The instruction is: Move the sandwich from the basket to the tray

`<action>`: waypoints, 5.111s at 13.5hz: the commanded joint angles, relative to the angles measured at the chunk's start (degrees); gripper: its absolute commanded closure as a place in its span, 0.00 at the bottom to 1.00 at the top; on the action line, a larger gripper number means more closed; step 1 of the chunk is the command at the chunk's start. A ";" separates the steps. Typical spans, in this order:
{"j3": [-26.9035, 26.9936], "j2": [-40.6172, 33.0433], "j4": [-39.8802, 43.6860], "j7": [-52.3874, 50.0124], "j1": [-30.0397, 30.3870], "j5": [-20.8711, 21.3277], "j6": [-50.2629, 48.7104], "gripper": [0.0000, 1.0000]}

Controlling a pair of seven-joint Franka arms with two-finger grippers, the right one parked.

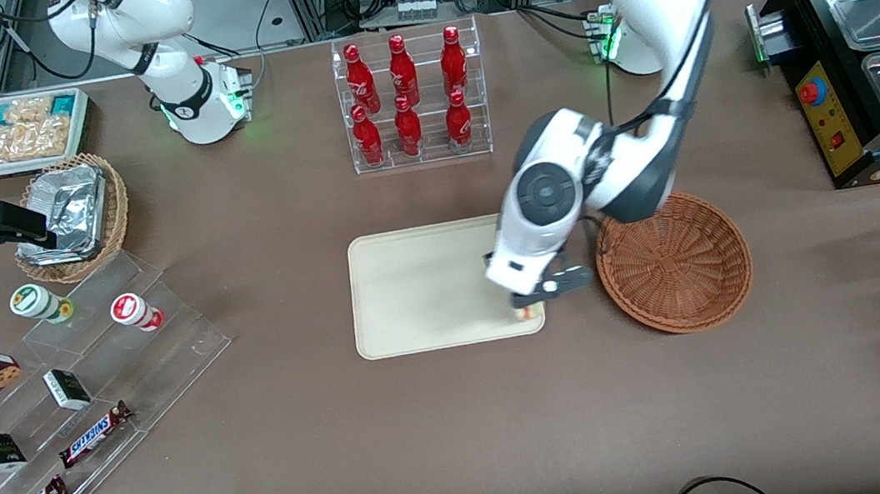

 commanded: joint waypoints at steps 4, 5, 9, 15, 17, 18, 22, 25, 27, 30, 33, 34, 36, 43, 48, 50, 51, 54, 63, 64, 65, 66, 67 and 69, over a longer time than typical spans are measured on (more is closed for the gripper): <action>0.08 8.53 10.38 -5.38 -7.15 0.72 -1.65 1.00; 0.17 10.02 11.88 -6.87 -8.11 0.89 -1.65 1.00; 0.17 13.99 14.35 -11.89 -10.32 5.72 0.89 1.00; 0.52 16.01 14.35 -12.60 -11.64 5.90 4.41 1.00; 0.61 16.36 14.26 -13.83 -11.64 5.90 5.90 0.97; 0.61 16.71 14.35 -13.74 -11.55 5.90 6.26 0.65; 0.61 16.37 14.09 -13.48 -11.64 9.04 6.53 0.00; 0.52 14.97 14.09 -13.83 -11.64 10.38 6.00 0.00; 0.52 12.86 14.09 -13.83 -11.46 10.30 5.30 0.00; 0.52 10.48 14.70 -13.13 -10.94 10.12 3.54 0.00; 0.69 10.04 16.81 -13.40 -9.79 9.94 3.54 0.00; 0.69 9.43 16.73 -12.96 -9.36 10.03 3.28 0.00; 0.52 8.02 16.20 -12.16 -6.99 9.86 2.93 0.00; 0.26 -3.84 2.07 -6.37 1.35 8.98 1.69 0.00; 0.26 -9.02 -4.00 4.42 7.51 6.00 1.60 0.00; 0.26 -12.62 -7.87 10.22 10.58 3.97 1.52 0.00; 0.26 -14.29 -9.19 13.12 12.43 3.27 1.34 0.00; 0.34 -18.34 -10.70 23.14 17.26 1.51 -4.44 0.00; 0.61 -25.55 -8.94 42.85 28.79 2.12 -18.43 0.00; 0.69 -26.00 -8.59 42.86 28.88 2.38 -18.61 0.00; 0.87 -26.26 -7.89 42.86 28.97 2.47 -18.87 0.00; 1.83 -26.44 -6.75 42.77 28.97 2.56 -19.66 0.00; 2.79 -26.35 -5.44 42.86 28.97 2.47 -20.97 0.00; 4.99 -26.18 -2.01 43.03 28.97 2.04 -23.70 0.00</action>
